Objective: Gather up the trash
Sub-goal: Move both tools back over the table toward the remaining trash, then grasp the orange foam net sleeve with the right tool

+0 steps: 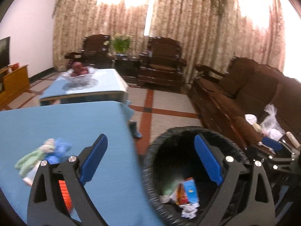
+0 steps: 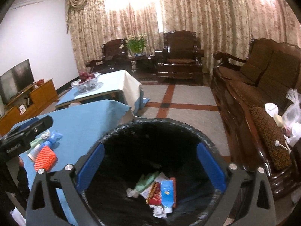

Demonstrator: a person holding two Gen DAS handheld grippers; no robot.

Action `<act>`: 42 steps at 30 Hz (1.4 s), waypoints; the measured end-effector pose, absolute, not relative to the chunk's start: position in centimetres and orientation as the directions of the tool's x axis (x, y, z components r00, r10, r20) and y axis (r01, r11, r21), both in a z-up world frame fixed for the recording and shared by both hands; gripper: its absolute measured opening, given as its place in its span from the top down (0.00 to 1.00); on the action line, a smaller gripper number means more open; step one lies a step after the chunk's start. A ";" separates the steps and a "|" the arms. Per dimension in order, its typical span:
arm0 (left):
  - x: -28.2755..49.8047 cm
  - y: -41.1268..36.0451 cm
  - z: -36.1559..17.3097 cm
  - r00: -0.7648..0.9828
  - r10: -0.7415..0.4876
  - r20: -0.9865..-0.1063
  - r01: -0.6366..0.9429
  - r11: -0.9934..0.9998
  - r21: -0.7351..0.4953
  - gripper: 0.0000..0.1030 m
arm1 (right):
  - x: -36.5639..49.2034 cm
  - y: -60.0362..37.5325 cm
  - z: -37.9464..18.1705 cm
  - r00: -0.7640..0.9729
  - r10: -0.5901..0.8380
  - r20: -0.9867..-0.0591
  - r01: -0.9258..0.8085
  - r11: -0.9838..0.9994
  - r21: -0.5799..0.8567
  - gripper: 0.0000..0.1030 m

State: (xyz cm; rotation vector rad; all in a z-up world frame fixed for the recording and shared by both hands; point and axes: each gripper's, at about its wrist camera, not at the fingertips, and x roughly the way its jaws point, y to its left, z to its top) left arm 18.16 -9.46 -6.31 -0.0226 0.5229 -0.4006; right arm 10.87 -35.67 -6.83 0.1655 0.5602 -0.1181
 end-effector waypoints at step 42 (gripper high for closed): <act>15.3 16.7 -12.5 0.816 0.100 -0.570 -0.107 0.994 0.021 0.11 | 23.0 -6.5 -18.5 0.620 0.312 -0.720 -0.319 0.938 0.133 0.24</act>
